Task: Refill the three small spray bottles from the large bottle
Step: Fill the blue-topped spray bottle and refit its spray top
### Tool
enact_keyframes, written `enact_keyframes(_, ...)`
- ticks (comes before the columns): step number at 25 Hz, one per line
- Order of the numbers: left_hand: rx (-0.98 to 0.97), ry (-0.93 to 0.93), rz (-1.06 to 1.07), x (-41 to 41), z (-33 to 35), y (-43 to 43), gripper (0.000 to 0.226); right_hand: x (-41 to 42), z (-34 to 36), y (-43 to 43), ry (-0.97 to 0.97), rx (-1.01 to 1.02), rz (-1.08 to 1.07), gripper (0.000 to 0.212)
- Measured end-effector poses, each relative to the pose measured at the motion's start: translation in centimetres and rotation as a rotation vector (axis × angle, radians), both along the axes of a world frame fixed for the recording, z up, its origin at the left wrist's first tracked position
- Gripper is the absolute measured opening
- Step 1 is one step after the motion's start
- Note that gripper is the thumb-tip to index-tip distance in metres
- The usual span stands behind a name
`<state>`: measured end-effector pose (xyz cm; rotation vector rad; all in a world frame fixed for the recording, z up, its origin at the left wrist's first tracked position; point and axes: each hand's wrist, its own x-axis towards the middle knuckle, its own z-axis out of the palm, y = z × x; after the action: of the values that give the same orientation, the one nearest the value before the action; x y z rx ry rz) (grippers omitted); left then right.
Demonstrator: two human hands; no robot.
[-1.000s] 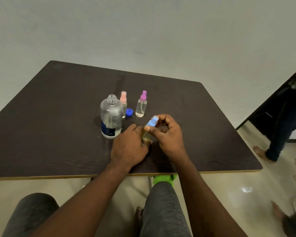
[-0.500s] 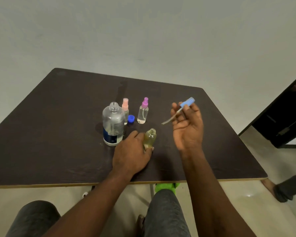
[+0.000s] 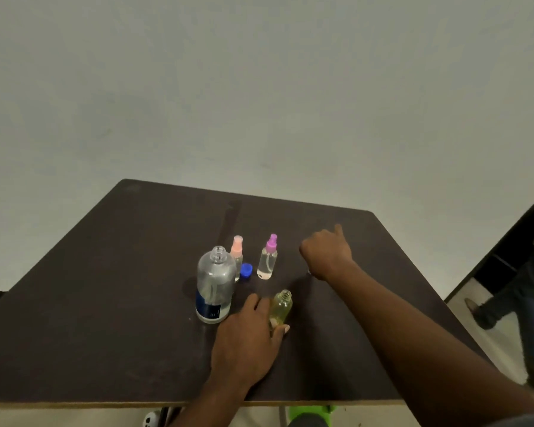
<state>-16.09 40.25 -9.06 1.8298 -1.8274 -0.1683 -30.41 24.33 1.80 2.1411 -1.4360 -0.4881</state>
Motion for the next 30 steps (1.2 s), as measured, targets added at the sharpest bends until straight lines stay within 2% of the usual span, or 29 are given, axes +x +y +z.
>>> enact_keyframes(3,0.009,0.028,-0.013,0.1,0.1,-0.2,0.052,0.9,-0.2,-0.8,0.083,0.006,0.024,0.029)
enact_keyframes(7,0.019,0.088,-0.034,0.3,0.2,-0.4,0.06,0.9,-0.1,-1.5,0.102,0.026,0.015,0.034)
enact_keyframes(13,0.029,0.089,-0.022,0.2,0.6,-0.3,0.058,0.4,0.3,-1.7,0.091,0.033,0.038,0.038)
enact_keyframes(17,0.048,0.094,-0.022,0.3,0.6,-0.4,0.061,0.3,1.5,-0.9,0.001,-0.019,0.054,0.054)
enact_keyframes(19,0.057,0.098,-0.024,0.3,0.5,-0.6,0.061,-0.2,2.1,0.0,-0.234,-0.177,0.155,0.049)
enact_keyframes(22,0.074,0.103,-0.023,0.2,0.7,-0.9,0.064,-2.1,1.3,2.5,-0.806,-0.62,0.435,0.02)
enact_keyframes(23,0.082,0.106,-0.023,0.1,0.7,-1.0,0.064,-2.6,0.5,3.8,-0.978,-0.67,0.469,0.014)
enact_keyframes(25,0.086,0.109,-0.02,0.1,0.7,-0.8,0.061,-2.9,-2.0,6.6,-1.305,-0.564,0.402,0.011)
enact_keyframes(27,0.082,0.109,-0.015,0.3,0.7,-0.5,0.055,-2.3,-4.7,9.4,-1.639,-0.322,0.245,0.013)
enact_keyframes(28,0.071,0.106,-0.013,0.3,0.7,-0.3,0.052,-2.0,-6.0,10.6,-1.762,-0.197,0.183,0.013)
enact_keyframes(30,0.042,0.091,-0.015,0.3,0.6,-0.1,0.045,-1.5,-8.5,12.2,-1.867,0.041,0.112,0.013)
